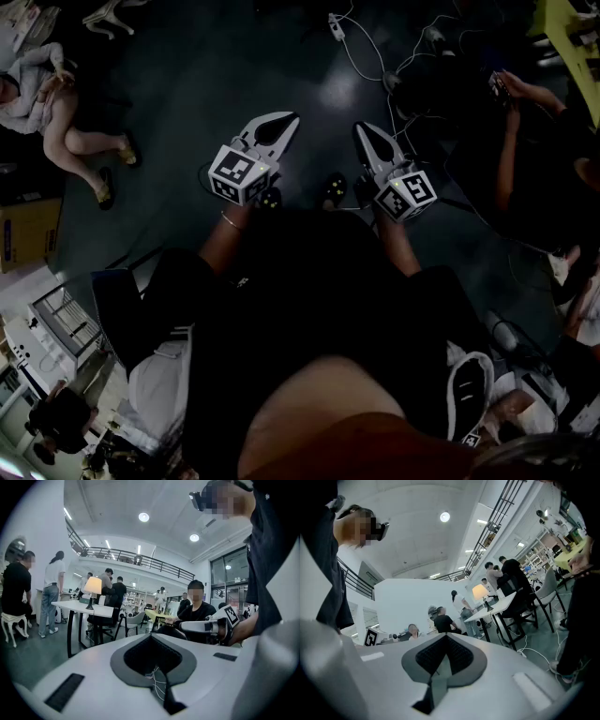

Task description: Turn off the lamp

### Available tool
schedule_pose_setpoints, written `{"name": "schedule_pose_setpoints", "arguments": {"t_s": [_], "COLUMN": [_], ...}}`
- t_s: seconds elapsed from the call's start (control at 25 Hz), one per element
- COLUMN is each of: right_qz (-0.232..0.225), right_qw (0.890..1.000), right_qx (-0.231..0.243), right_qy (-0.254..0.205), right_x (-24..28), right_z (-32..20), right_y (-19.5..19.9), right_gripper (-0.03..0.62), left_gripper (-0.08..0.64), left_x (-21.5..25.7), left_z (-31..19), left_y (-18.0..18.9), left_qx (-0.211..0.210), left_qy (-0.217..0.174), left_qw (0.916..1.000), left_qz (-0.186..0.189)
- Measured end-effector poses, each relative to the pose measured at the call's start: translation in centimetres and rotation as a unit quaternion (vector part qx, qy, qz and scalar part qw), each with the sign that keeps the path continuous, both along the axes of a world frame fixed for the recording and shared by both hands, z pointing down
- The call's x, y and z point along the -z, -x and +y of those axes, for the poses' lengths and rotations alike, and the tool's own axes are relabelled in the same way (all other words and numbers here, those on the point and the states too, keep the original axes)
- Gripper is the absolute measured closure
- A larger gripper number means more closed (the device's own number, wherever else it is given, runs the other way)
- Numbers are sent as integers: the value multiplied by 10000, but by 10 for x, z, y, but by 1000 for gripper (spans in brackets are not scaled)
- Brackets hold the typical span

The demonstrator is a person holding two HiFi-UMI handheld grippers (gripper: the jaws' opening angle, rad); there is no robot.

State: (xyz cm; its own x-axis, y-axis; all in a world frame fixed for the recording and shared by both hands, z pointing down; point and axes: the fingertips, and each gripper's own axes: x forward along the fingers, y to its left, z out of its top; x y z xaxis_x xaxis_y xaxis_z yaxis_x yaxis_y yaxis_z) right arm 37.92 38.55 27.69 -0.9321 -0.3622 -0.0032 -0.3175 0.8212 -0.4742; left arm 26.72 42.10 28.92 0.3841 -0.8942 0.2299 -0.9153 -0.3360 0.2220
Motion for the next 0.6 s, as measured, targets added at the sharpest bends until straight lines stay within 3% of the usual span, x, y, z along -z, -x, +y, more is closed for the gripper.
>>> {"name": "schedule_pose_setpoints", "arguments": {"t_s": [0.6], "right_qz": [-95], "right_qw": [9999], "right_qx": [-36], "right_qy": [31], "right_x": [-2], "right_z": [-19], "right_y": [-18], "right_gripper": [592], "left_gripper": [554], "left_x": [4], "left_z": [-20], "left_y": [-14], "left_qx": [-3], "left_qy": [-143], "left_qw": [9999], "left_qz": [-18]}}
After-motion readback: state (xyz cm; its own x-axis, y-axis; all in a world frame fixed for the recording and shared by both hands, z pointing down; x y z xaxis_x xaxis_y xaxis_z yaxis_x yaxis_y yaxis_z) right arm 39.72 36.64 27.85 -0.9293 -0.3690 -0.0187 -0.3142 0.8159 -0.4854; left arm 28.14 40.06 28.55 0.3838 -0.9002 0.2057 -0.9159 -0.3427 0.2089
